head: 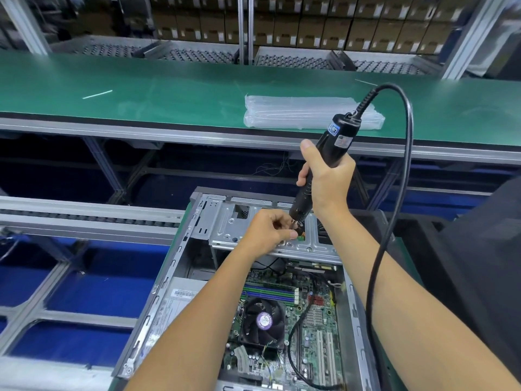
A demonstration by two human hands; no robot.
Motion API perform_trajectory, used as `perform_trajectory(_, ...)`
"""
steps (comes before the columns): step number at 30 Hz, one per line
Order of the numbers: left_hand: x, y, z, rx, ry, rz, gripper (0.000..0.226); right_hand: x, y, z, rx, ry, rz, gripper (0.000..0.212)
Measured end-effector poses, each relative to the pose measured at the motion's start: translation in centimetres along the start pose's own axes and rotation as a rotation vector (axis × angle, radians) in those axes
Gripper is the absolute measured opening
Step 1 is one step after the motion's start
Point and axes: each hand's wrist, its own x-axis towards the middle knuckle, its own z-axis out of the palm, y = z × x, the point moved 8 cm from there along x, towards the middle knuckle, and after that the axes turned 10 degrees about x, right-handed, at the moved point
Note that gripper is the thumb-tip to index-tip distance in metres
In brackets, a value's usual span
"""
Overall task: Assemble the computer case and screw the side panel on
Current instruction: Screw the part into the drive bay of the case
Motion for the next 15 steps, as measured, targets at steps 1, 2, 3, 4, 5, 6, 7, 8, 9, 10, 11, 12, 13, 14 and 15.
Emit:
perform_trajectory(1, 0.0, 0.0, 0.0, 0.0, 0.0, 0.001, 0.039, 0.0, 0.0, 0.0, -0.008, -0.004, 0.001, 0.038)
perform_trajectory(2, 0.1, 0.0, 0.1, 0.002, 0.002, 0.001, 0.038, -0.1, 0.0, 0.1, -0.016, -0.009, 0.001, 0.033)
perform_trajectory(3, 0.1, -0.1, 0.1, 0.007, 0.006, -0.001, 0.038, -0.1, -0.1, 0.2, -0.021, -0.017, -0.001, 0.028)
perform_trajectory(4, 0.1, -0.2, 0.1, 0.01, 0.008, -0.006, 0.038, -0.2, -0.1, 0.4, -0.025, -0.024, -0.004, 0.025)
perform_trajectory(5, 0.2, -0.3, 0.1, 0.011, 0.006, -0.01, 0.039, -0.3, -0.2, 0.5, -0.027, -0.031, -0.006, 0.024)
perform_trajectory(6, 0.2, -0.5, 0.1, 0.011, -0.002, -0.012, 0.039, -0.4, -0.2, 0.6, -0.027, -0.037, -0.008, 0.025)
perform_trajectory(7, 0.3, -0.6, 0.2, 0.008, -0.011, -0.009, 0.039, -0.4, -0.2, 0.7, -0.028, -0.043, -0.009, 0.025)
perform_trajectory(8, 0.3, -0.6, 0.2, 0.005, -0.019, -0.006, 0.037, -0.3, -0.2, 0.8, -0.031, -0.051, -0.007, 0.025)
perform_trajectory(9, 0.3, -0.7, 0.2, 0.007, -0.024, -0.004, 0.037, -0.3, -0.1, 0.9, -0.038, -0.062, -0.001, 0.025)
perform_trajectory(10, 0.3, -0.7, 0.3, 0.011, -0.03, -0.003, 0.036, -0.2, 0.0, 0.9, -0.044, -0.077, 0.011, 0.024)
perform_trajectory(11, 0.3, -0.6, 0.3, 0.012, -0.042, 0.0, 0.037, -0.2, 0.2, 1.0, -0.047, -0.092, 0.025, 0.023)
perform_trajectory(12, 0.3, -0.6, 0.4, 0.005, -0.061, 0.005, 0.037, -0.2, 0.3, 1.0, -0.047, -0.102, 0.039, 0.024)
perform_trajectory(13, 0.3, -0.5, 0.6, -0.007, -0.079, 0.011, 0.037, -0.2, 0.4, 1.0, -0.044, -0.106, 0.052, 0.024)
perform_trajectory(14, 0.3, -0.5, 0.7, -0.024, -0.092, 0.02, 0.037, -0.1, 0.4, 0.9, -0.039, -0.103, 0.061, 0.023)
perform_trajectory(15, 0.3, -0.4, 0.7, -0.047, -0.103, 0.029, 0.038, -0.1, 0.4, 0.8, -0.03, -0.097, 0.067, 0.023)
